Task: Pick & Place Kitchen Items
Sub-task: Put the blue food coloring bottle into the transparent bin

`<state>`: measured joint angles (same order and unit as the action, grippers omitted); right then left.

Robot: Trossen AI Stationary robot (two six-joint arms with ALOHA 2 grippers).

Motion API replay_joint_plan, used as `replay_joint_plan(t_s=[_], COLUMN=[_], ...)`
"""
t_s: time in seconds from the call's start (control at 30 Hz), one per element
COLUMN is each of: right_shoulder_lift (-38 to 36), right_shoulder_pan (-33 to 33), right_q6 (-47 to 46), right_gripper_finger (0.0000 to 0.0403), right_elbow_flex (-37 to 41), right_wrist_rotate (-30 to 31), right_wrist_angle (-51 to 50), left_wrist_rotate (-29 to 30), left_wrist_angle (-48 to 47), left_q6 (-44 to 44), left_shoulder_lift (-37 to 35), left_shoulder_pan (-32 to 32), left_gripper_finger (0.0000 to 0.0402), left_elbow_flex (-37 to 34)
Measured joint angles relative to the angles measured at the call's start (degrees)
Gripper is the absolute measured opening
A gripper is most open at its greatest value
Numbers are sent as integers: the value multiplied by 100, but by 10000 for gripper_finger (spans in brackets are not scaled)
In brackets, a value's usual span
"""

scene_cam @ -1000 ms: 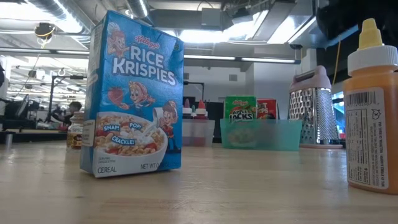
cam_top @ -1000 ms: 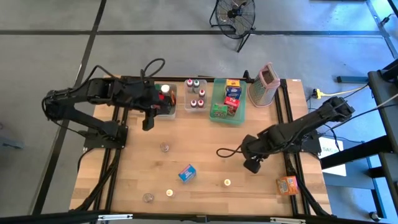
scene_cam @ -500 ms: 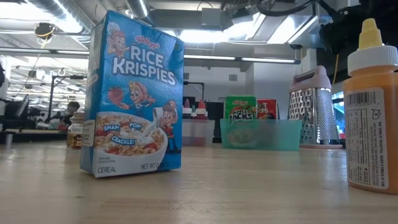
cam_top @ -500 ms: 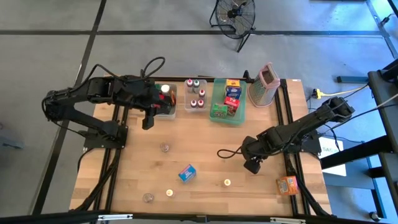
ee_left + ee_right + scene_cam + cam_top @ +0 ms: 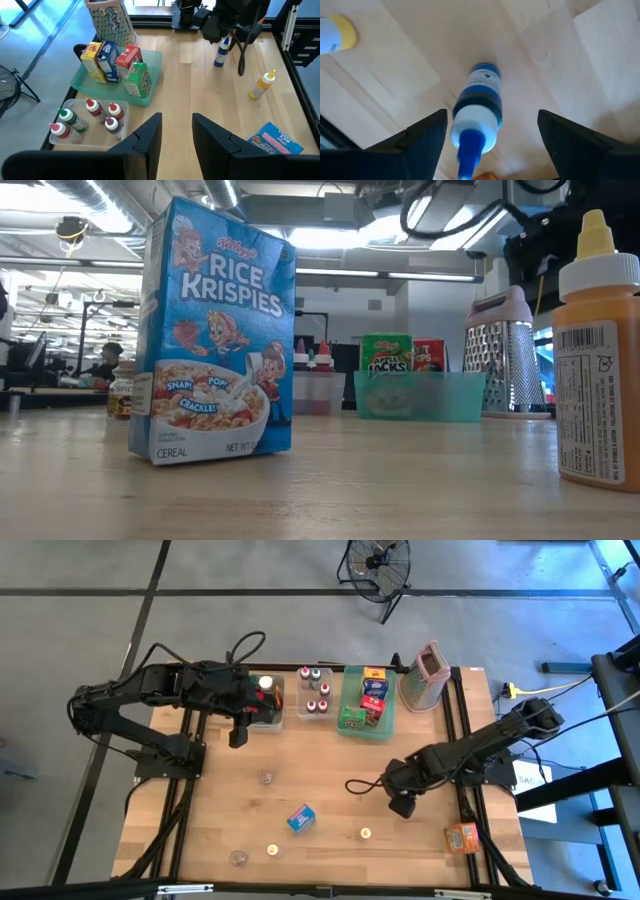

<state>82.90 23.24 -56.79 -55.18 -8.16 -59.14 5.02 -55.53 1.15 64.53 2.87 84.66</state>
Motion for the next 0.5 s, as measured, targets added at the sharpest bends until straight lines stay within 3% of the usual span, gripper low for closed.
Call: replay_joint_plan(t_s=[0.5], right_shoulder_lift=[38], right_shoulder_pan=[-100], right_q6=[45], right_gripper_finger=[224], right_elbow_flex=[1], right_wrist_rotate=[-97], right_wrist_angle=[-17], left_wrist_rotate=[-1], left_wrist_angle=[-1], left_q6=[-53], left_shoulder_lift=[0], left_shoulder_pan=[0], left_gripper_finger=[98], left_elbow_flex=[0])
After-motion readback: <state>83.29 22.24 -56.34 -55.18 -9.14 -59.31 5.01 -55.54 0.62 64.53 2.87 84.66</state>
